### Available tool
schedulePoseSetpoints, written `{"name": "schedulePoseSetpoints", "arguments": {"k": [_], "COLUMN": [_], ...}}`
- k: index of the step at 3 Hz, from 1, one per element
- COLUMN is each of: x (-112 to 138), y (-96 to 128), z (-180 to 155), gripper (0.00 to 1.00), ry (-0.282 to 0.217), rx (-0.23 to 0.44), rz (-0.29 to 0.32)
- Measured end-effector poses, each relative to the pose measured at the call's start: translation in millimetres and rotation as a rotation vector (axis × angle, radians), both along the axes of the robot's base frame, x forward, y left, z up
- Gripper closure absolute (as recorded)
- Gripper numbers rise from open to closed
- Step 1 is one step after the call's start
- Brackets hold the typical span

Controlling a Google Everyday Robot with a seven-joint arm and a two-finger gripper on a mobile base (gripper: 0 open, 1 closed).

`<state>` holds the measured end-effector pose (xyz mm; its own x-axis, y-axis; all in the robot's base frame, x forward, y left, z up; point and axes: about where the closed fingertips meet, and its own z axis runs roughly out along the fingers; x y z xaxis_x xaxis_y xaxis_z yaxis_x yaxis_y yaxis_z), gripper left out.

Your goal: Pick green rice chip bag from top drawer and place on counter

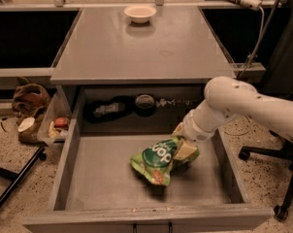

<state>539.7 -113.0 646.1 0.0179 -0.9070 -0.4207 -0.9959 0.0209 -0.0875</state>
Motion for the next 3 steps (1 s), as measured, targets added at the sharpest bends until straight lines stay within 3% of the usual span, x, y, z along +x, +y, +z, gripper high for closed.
{"name": "schedulePoseSetpoints", "arguments": {"k": [1, 3], "x": [1.9, 33.1], "y": [-10.3, 12.6], "z": [57.7, 191.5], "gripper": [1.00, 1.00], "ry": [-0.009, -0.082], "rx": [-0.020, -0.105], "rz": [-0.061, -0.033]}}
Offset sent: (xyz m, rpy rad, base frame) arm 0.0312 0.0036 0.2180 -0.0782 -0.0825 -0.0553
